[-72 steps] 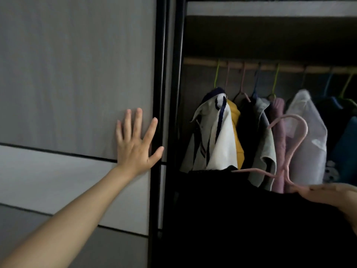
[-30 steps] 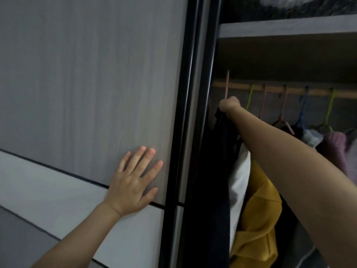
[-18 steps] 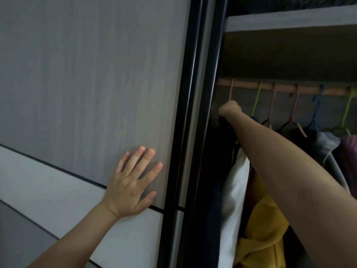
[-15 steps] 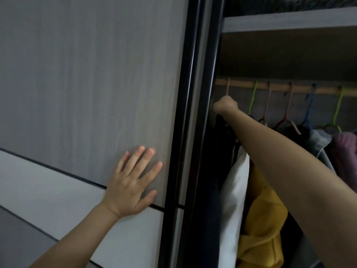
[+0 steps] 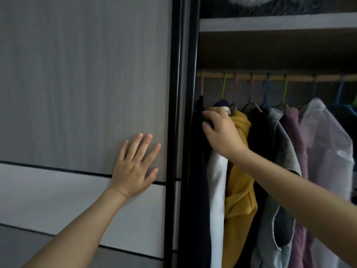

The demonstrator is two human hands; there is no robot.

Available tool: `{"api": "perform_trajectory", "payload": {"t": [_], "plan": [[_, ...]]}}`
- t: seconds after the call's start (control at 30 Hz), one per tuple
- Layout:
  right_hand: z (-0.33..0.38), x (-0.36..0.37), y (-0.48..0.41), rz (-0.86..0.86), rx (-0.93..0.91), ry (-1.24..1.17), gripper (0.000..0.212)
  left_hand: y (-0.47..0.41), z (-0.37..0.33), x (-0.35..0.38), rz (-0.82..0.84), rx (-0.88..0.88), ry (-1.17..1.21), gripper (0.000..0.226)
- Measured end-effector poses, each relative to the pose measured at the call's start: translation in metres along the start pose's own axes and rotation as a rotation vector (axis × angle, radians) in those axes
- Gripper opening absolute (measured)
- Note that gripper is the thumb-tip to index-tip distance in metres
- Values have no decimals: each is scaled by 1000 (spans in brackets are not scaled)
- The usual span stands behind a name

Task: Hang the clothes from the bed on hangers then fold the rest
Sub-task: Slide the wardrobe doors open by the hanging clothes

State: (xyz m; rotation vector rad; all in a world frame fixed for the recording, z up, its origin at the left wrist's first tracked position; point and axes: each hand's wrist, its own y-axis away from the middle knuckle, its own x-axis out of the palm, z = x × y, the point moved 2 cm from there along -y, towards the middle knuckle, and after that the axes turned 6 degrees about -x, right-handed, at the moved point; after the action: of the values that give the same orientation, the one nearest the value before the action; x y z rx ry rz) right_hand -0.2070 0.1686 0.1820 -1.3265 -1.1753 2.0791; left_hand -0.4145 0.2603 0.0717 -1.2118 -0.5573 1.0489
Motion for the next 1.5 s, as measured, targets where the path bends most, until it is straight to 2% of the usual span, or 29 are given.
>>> {"api": "perform_trajectory", "payload": {"t": [0.13, 0.23, 0.37, 0.57, 0.73, 0.87, 0.97, 1.23, 1.5], "plan": [[19, 18, 34, 47, -69, 17, 53, -4, -3, -5, 30, -19, -6, 56], [24, 33, 41, 79, 11, -43, 66, -3, -12, -6, 63, -77, 5, 60], [29, 44, 39, 30, 76, -67, 71, -1, -21, -8, 116, -157, 32, 62], [33, 50, 38, -5, 128, -84, 64, 3, -41, -8, 143, -269, 71, 62], [34, 41, 31, -87, 32, 140, 52, 4, -50, -7, 179, -332, 85, 65], [32, 39, 24, -79, 39, 140, 53, 5, -56, -7, 193, -371, 95, 69], [30, 37, 22, -75, 38, 123, 58, 5, -59, -8, 209, -384, 88, 72], [32, 18, 28, -121, -130, 94, 51, 0, -77, -7, 198, -393, 79, 80], [7, -16, 38, -185, -181, 208, 48, -13, -131, -5, 261, -389, 71, 85]]}}
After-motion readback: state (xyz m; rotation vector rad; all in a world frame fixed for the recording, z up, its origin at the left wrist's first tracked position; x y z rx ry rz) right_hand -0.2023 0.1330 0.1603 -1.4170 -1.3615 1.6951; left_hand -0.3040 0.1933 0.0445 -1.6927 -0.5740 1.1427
